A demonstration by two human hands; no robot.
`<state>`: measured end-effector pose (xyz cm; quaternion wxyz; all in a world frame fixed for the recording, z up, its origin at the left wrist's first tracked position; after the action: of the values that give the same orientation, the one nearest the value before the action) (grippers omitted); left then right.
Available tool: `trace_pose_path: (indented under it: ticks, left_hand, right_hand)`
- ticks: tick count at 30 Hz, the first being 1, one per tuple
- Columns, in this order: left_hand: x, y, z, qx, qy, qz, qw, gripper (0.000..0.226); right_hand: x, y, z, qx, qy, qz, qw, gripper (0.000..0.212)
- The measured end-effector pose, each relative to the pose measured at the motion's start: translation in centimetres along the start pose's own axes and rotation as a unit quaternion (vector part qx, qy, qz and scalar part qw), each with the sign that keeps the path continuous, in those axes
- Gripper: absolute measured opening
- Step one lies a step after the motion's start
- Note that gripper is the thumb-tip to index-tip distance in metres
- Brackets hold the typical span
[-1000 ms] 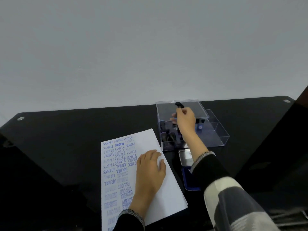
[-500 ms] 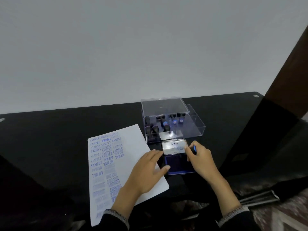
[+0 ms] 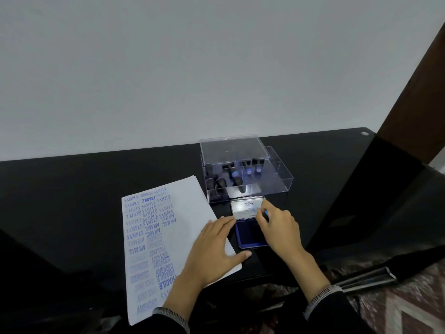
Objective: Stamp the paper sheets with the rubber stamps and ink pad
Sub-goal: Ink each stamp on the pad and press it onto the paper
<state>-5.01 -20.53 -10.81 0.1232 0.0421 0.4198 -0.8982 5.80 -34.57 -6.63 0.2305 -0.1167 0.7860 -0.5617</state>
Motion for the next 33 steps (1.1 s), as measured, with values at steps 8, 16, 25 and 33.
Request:
trace_pose_path:
  ticks: [8, 16, 25, 33]
  left_hand:
    - [0.1, -1.3, 0.7, 0.12, -0.04, 0.027, 0.992, 0.068]
    - [1.7, -8.5, -4.4, 0.086, -0.195, 0.239, 0.947, 0.043]
    - [4.0, -10.0, -9.6, -0.058, -0.291, 0.23, 0.927, 0.063]
    - [3.9, -9.6, -9.8, -0.085, -0.302, 0.209, 0.926, 0.071]
  right_hand:
    - [0.6, 0.9, -1.2, 0.12, -0.025, 0.029, 0.992, 0.022]
    - [0.7, 1.1, -1.2, 0.113, -0.001, 0.026, 0.993, 0.025]
    - [0.7, 1.7, -1.1, 0.122, 0.01, 0.032, 0.992, 0.021]
    - [1.0, 1.3, -1.8, 0.121, 0.013, 0.05, 0.991, 0.029]
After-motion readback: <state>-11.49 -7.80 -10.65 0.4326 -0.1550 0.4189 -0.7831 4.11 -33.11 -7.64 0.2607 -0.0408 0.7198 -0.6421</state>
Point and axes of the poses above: each hand's wrist, its own x-axis away from the middle knuckle, its own y-axis out of the palm, z = x × y, the point moved 1 cm from there along -x, towards the middle knuckle, and after that the axes turned 12 degrees about x, right-handed, at the moved point
